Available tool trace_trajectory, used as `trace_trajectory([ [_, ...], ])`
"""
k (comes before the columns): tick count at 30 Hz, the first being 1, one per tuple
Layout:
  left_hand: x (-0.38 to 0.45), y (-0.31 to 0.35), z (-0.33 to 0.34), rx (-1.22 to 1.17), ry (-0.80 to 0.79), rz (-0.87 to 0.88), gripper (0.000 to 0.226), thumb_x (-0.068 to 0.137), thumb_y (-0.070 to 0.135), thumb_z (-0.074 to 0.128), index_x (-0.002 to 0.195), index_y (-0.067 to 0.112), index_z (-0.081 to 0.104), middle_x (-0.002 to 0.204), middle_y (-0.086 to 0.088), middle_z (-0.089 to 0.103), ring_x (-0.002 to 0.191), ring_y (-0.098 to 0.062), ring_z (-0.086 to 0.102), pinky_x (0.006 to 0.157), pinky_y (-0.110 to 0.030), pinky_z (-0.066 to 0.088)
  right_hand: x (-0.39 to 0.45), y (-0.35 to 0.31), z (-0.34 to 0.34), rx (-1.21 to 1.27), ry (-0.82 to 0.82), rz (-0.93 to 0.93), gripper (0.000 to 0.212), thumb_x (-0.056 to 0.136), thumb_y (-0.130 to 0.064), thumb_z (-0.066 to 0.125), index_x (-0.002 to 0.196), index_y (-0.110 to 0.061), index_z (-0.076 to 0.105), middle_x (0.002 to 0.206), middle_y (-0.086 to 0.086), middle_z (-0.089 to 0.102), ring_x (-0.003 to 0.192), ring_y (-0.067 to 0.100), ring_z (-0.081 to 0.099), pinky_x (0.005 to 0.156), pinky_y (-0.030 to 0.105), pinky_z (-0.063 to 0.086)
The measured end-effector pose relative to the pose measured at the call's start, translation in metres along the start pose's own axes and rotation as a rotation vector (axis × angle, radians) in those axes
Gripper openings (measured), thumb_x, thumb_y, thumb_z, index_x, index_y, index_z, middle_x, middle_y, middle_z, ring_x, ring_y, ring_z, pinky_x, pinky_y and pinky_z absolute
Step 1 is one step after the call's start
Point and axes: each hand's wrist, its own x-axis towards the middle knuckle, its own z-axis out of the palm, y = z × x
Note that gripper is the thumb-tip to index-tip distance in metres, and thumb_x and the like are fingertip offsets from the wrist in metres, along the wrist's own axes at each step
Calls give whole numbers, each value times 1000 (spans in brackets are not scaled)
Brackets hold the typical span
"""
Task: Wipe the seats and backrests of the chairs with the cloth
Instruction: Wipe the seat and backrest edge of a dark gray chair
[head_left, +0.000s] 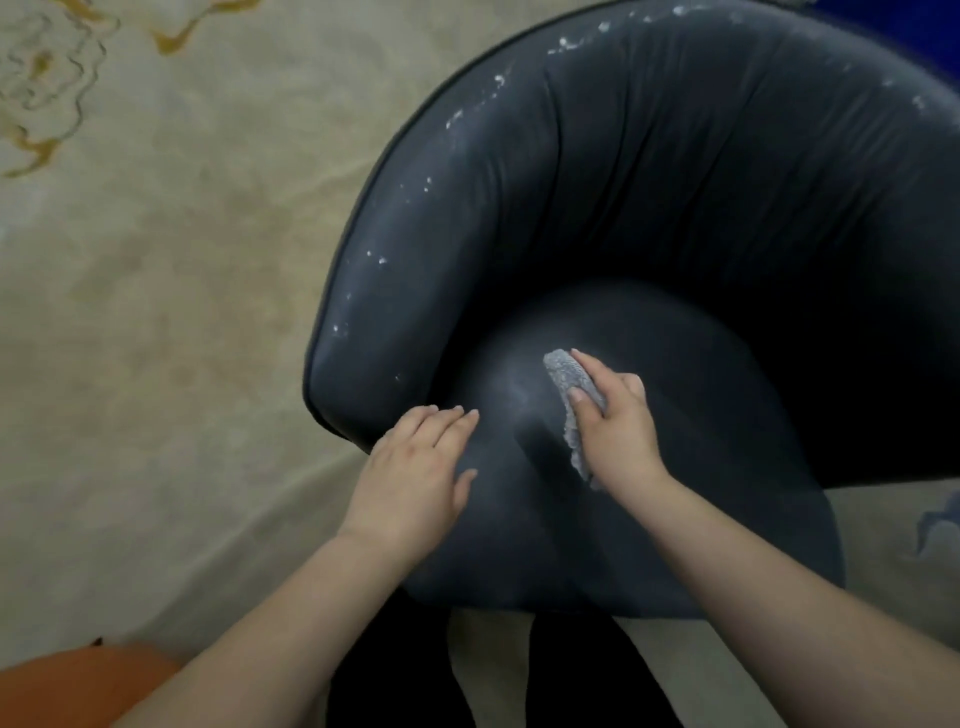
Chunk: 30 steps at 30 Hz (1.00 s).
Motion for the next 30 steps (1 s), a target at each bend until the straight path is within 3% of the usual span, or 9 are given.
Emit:
trace_trajectory([
  [4, 3, -34, -36, -60, 155, 95, 54, 79, 20, 76, 130, 12, 62, 130, -4, 61, 116, -30, 56, 99, -43, 46, -19, -16, 41, 92, 95, 30, 36, 98, -18, 49, 123, -42, 57, 100, -16, 37, 42, 4, 52, 36, 28, 46],
  [9, 14, -94, -68, -131, 304, 109, 65, 76, 16, 78, 137, 10, 54, 138, -7, 53, 125, -32, 48, 111, -42, 33, -27, -27, 100, 201, 223, 24, 36, 98, -15, 48, 127, -36, 55, 109, -5, 39, 56, -12, 56, 40, 10, 45],
  [12, 24, -122, -76, -143, 283, 44, 78, 77, 28, 74, 146, 11, 40, 146, -7, 45, 133, -19, 30, 112, -21, 12, -24, -24, 136, 209, 271, 18, 38, 98, -18, 48, 131, -37, 51, 112, -7, 41, 78, -21, 51, 68, 1, 44],
  [14, 32, -131, -73, -196, 193, -23, 90, 78, 36, 74, 152, 14, 28, 153, -4, 35, 138, -15, 21, 113, -23, 11, -23, -21, 160, 198, 296, 4, 40, 98, -20, 48, 134, -37, 49, 111, -11, 42, 89, -23, 46, 76, -6, 34],
  [18, 48, -137, -57, -399, 94, -75, 92, 72, 30, 82, 146, 33, 29, 138, 15, 49, 128, -11, 46, 105, -32, 42, -19, -13, 208, 241, 328, -99, 48, 97, -23, 48, 141, -40, 39, 109, -19, 37, 96, -9, 49, 85, 1, 37],
  [20, 52, -141, -49, -557, 56, -115, 78, 70, 23, 81, 130, 47, 38, 113, 28, 61, 104, 3, 60, 84, -22, 53, -13, -6, 225, 194, 363, -188, 52, 96, -25, 45, 144, -37, 32, 105, -11, 37, 93, -3, 48, 89, 4, 37],
  [22, 53, -144, -43, -656, 40, -123, 75, 71, 20, 79, 131, 45, 42, 107, 34, 62, 95, 11, 61, 72, -12, 51, 0, 7, 228, 175, 454, -189, 52, 96, -19, 47, 144, -32, 32, 103, -3, 37, 89, -3, 47, 89, 1, 32],
  [26, 50, -143, -42, -710, 48, -107, 74, 74, 16, 79, 133, 42, 43, 106, 39, 59, 97, 17, 57, 68, 0, 42, 20, 24, 208, 276, 475, 134, 46, 99, -16, 47, 144, -24, 41, 110, -1, 36, 95, -4, 53, 73, -11, 25],
  [30, 53, -142, -43, -674, 64, -93, 83, 68, 22, 79, 138, 40, 38, 110, 37, 57, 100, 19, 54, 72, 0, 41, 4, 15, 220, 149, 476, -220, 50, 95, -30, 47, 144, -33, 38, 103, -12, 37, 96, -8, 48, 87, -4, 29],
])
